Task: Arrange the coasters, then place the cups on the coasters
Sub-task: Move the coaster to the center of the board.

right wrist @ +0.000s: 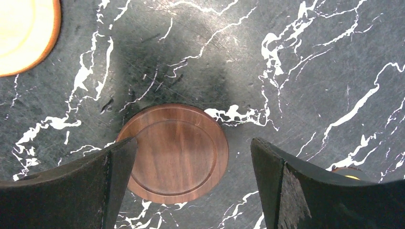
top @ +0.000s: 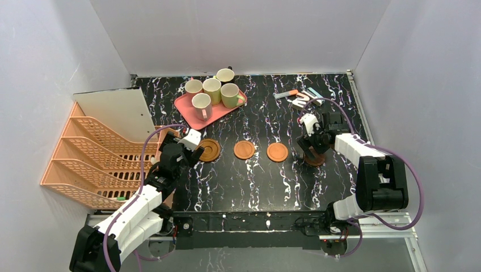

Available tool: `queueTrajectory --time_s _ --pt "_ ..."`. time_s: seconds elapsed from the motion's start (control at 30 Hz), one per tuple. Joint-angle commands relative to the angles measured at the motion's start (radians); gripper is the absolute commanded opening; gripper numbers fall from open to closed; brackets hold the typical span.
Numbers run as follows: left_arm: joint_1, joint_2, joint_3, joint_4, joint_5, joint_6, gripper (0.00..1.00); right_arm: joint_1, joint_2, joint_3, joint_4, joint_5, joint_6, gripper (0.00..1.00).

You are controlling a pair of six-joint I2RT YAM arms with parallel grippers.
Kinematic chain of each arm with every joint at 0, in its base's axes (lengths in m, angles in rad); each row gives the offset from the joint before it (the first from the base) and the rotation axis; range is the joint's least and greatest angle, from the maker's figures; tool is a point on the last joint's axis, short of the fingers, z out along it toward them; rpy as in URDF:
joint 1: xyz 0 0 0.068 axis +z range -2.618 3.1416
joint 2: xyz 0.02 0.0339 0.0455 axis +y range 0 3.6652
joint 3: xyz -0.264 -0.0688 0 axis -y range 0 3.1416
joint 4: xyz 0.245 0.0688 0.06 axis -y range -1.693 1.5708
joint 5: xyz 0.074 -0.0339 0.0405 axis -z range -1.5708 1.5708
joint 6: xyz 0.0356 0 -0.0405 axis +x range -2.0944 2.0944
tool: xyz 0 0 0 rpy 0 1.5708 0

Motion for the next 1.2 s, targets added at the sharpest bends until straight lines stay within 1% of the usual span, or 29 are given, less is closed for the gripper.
queueTrajectory --time_s 0.0,0.1,0.37,0.73,0.97,1.17 --pt "0.005 -0.013 -0.008 0.023 -0.012 -0.008 0.98 0.036 -0.006 -0.017 -0.008 0.02 0.037 0.99" --pt "0.005 -0.012 -0.008 0.023 -0.013 -0.008 0.98 0.049 -0.01 -0.018 0.029 0.037 0.052 0.99" --pt "0.005 -0.009 -0.008 0.025 -0.013 -0.008 0.98 0.083 -0.006 -0.006 0.054 0.053 0.07 0.99" --pt "0.005 -0.006 -0.01 0.026 -0.013 -0.008 0.98 0.101 0.021 -0.004 0.143 0.147 0.083 0.99" --pt "0.005 -0.007 -0.011 0.026 -0.013 -0.007 0.98 0.1 0.01 -0.02 0.165 0.205 0.078 0.99" --pt "0.005 -0.01 -0.012 0.024 -0.013 -0.006 0.98 0.1 0.033 -0.029 0.183 0.266 0.064 0.99"
